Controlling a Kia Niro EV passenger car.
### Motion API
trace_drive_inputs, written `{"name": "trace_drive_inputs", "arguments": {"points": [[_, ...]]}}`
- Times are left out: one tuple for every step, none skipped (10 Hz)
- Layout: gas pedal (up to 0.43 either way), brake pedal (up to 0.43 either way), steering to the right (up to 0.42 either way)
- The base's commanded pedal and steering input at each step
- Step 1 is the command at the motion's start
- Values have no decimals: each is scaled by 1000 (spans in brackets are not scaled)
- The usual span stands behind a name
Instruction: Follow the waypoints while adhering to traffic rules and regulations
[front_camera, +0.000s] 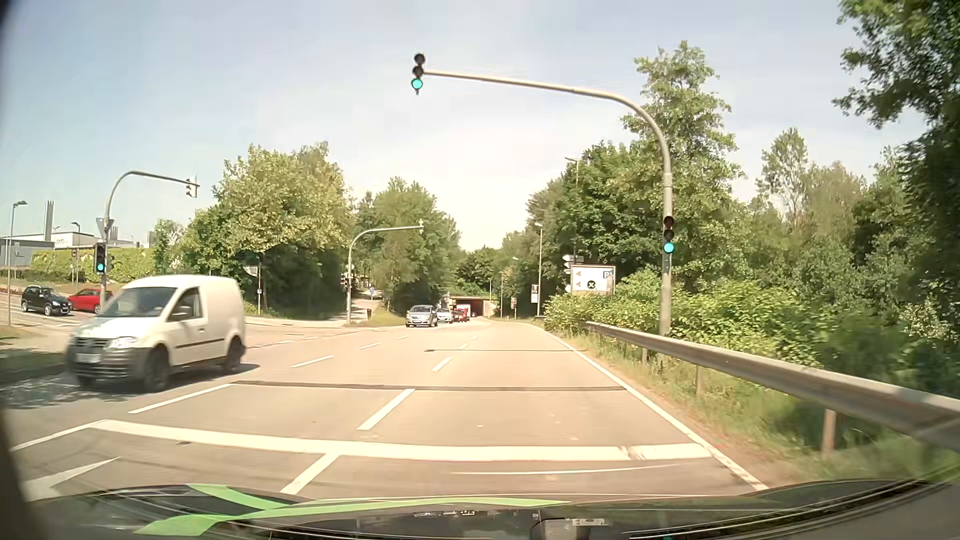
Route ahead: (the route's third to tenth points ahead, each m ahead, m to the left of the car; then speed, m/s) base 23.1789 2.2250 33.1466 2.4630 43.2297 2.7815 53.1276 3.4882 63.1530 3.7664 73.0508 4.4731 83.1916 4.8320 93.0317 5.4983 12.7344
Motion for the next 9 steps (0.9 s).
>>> {"name": "trace_drive_inputs", "arguments": {"points": [[47, 0, -3], [47, 0, -3], [47, 0, -3], [47, 0, -3], [47, 0, -3], [47, 0, -2], [47, 0, -3], [47, 0, -3], [47, 0, -3]]}}
